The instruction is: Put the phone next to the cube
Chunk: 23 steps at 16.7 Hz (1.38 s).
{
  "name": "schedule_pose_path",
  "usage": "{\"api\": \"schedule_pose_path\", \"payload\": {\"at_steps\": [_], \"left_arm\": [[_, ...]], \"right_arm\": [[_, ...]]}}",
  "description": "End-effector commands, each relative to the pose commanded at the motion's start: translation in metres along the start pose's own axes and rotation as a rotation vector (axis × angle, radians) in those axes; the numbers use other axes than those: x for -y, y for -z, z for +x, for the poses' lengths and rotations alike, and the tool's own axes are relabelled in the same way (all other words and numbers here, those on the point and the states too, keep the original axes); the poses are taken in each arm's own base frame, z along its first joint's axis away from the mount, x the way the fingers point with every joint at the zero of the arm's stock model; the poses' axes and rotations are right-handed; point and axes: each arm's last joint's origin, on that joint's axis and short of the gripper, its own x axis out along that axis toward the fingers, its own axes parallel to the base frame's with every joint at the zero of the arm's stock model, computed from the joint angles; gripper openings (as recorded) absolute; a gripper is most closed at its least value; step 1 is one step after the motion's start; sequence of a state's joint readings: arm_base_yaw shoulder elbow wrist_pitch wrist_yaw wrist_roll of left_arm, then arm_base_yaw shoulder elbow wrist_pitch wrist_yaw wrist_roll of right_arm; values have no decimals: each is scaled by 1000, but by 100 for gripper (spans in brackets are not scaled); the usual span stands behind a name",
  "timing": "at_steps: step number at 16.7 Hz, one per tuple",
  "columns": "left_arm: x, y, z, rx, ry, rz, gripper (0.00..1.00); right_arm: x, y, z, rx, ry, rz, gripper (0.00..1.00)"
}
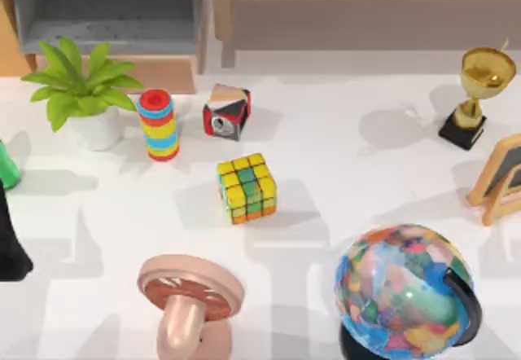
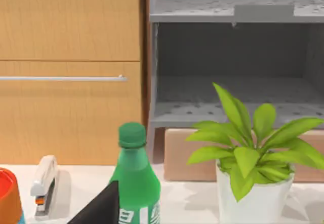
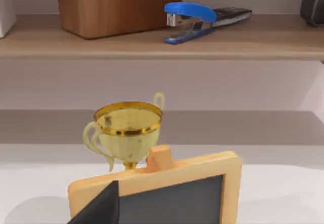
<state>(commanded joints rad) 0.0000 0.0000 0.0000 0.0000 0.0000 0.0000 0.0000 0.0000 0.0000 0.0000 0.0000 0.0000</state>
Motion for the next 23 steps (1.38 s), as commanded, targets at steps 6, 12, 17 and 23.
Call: {"api": "schedule_pose_path", "payload": {"at_steps": [6,12,17,23], "left_arm": [[0,0,0,0,0,0,100],[0,0,0,0,0,0,100],[0,0,0,0,0,0,100],[0,0,0,0,0,0,100]], "right_arm": [[3,-20,1,-72,27,-70,100],[19,-91,38,-408,68,-301,100],[60,-112,133,-860,-27,-458,100],[134,-47,241,-1310,-292,-501,100]]}}
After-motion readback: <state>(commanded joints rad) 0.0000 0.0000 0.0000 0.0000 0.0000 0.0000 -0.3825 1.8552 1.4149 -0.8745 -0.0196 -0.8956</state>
